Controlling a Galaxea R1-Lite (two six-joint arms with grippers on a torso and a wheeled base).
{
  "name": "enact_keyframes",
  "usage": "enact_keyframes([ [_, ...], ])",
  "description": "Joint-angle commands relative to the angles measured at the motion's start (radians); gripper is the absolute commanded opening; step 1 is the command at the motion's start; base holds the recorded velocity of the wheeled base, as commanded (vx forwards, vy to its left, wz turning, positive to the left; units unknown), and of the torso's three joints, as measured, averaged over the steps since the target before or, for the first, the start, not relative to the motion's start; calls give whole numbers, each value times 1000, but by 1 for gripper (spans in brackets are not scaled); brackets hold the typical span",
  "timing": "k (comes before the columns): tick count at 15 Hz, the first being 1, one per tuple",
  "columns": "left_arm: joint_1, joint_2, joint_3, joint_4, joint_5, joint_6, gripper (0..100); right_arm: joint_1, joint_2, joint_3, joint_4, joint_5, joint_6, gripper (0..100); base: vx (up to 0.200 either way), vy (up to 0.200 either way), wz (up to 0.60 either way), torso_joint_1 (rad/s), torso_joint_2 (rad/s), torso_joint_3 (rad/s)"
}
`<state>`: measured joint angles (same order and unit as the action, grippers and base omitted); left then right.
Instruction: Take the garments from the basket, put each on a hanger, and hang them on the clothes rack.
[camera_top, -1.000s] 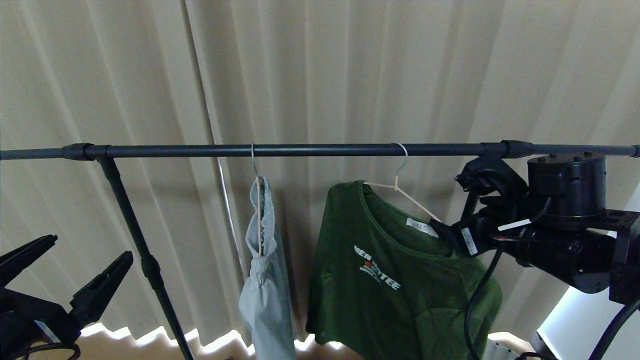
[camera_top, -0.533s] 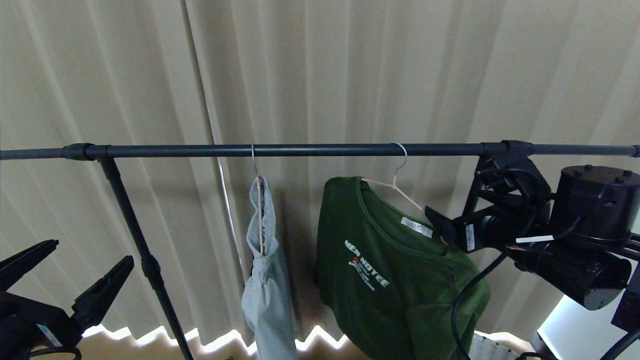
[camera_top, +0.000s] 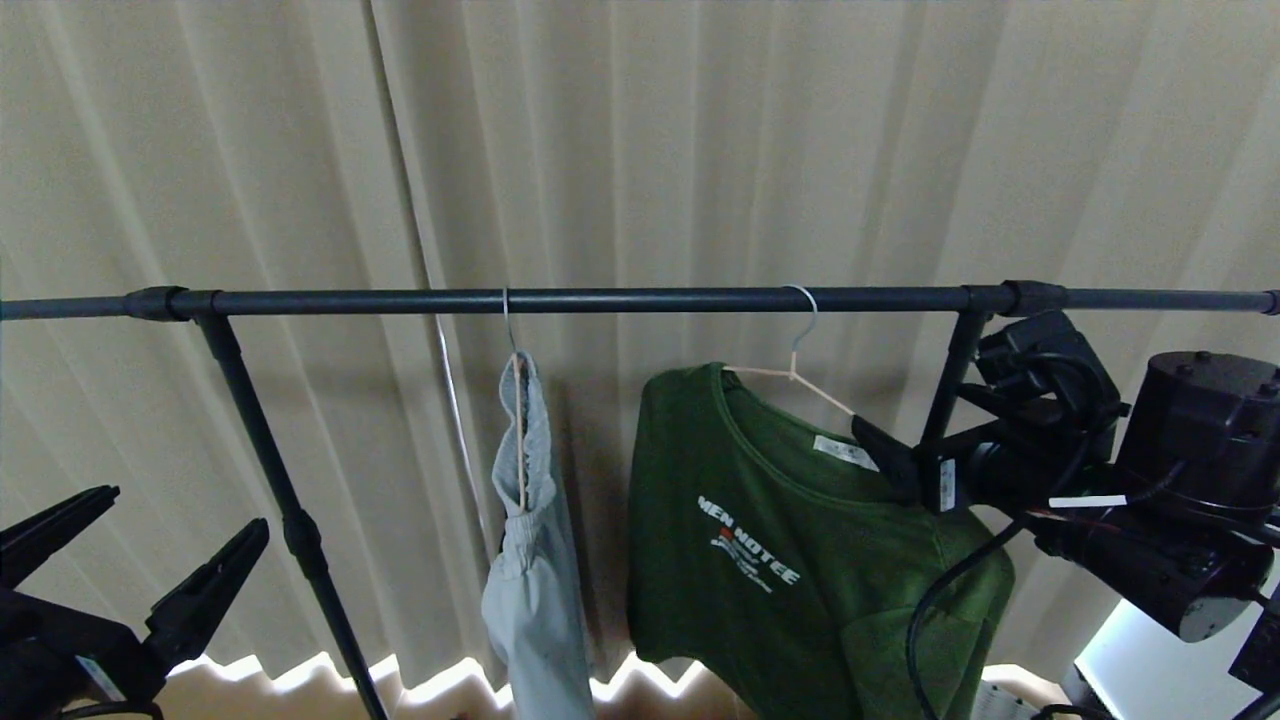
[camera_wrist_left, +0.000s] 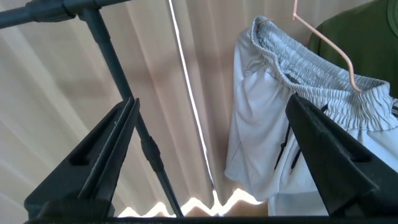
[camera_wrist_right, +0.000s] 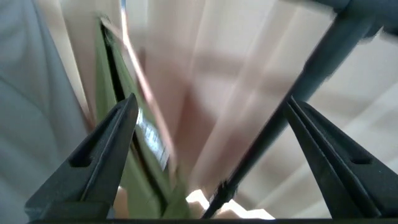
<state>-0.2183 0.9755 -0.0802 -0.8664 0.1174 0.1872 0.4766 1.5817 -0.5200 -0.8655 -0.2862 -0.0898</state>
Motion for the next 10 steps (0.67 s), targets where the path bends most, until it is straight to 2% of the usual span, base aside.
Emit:
enact_keyframes([
  [1, 0, -1, 0, 0, 1, 0, 100, 0, -37, 18, -30, 24, 8, 100, 0, 0, 0, 0, 0, 0],
  [4, 0, -20, 22, -2, 2, -2, 100, -3, -132, 118, -67, 25, 55, 100, 0, 0, 0, 0, 0, 0],
  [5, 0, -20, 22, -2, 2, -2, 100, -3, -132, 118, -67, 25, 55, 100, 0, 0, 0, 0, 0, 0],
  [6, 2, -60, 34, 0, 2, -3, 100, -6, -224, 167, -64, 25, 67, 100, 0, 0, 0, 0, 0, 0],
  [8, 2, -86, 50, 0, 2, -3, 100, -10, -292, 202, -58, 25, 67, 100, 0, 0, 0, 0, 0, 0],
  [10, 4, -129, 80, 1, 11, -9, 100, -62, -385, 267, -52, 27, 65, 100, 0, 0, 0, 0, 0, 0],
])
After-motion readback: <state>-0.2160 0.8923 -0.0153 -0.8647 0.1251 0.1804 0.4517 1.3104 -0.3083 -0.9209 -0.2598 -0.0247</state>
